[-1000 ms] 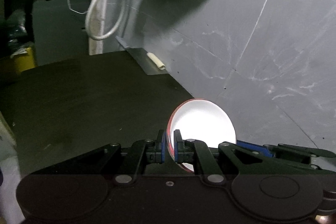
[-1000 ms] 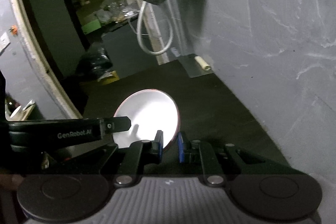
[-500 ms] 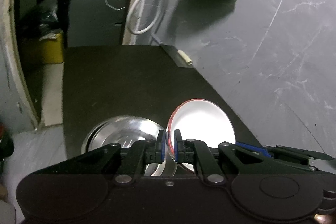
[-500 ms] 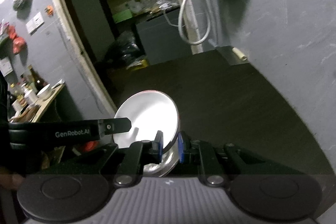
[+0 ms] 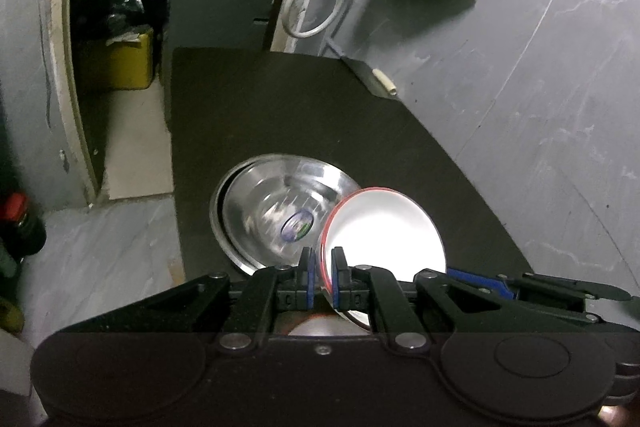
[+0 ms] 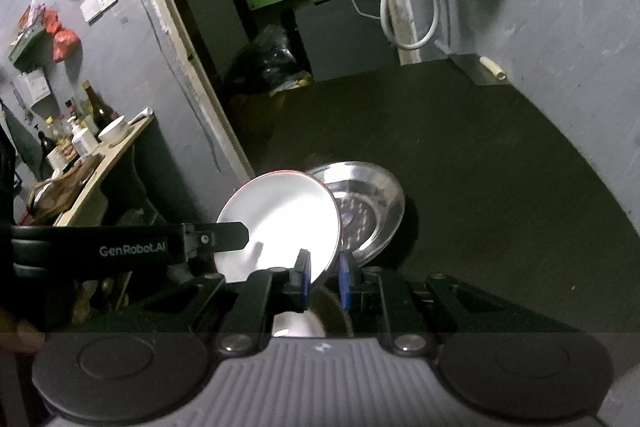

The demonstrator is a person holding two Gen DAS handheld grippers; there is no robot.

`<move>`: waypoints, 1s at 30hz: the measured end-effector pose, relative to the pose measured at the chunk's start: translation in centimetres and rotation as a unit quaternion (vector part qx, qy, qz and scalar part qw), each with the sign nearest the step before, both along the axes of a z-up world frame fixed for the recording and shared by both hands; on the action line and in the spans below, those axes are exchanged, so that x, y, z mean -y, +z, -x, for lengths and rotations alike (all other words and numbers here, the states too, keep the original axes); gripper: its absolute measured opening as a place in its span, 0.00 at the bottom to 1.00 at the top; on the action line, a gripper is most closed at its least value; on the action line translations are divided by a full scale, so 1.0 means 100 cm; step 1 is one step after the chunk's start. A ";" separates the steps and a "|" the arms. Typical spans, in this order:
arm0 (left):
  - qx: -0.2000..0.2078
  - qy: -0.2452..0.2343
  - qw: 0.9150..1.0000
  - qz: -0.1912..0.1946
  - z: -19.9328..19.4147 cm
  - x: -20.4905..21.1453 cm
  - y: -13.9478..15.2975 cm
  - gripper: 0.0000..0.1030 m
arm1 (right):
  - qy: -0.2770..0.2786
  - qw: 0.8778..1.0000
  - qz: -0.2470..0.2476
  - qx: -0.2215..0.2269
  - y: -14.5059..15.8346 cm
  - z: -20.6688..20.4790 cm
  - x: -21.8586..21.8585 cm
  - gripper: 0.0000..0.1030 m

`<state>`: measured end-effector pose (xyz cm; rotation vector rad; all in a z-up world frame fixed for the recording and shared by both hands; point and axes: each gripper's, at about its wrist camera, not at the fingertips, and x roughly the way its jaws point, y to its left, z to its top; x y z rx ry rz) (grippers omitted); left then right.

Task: Organize plates and bowls
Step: 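Carry the white bowl over the steel basin and lower it inside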

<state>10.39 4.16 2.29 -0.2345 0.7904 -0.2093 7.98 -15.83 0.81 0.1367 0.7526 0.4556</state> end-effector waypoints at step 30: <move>-0.094 0.028 0.995 -0.013 0.029 -0.003 -0.036 0.08 | 0.041 0.994 0.035 -0.092 -0.028 0.020 -0.016 0.16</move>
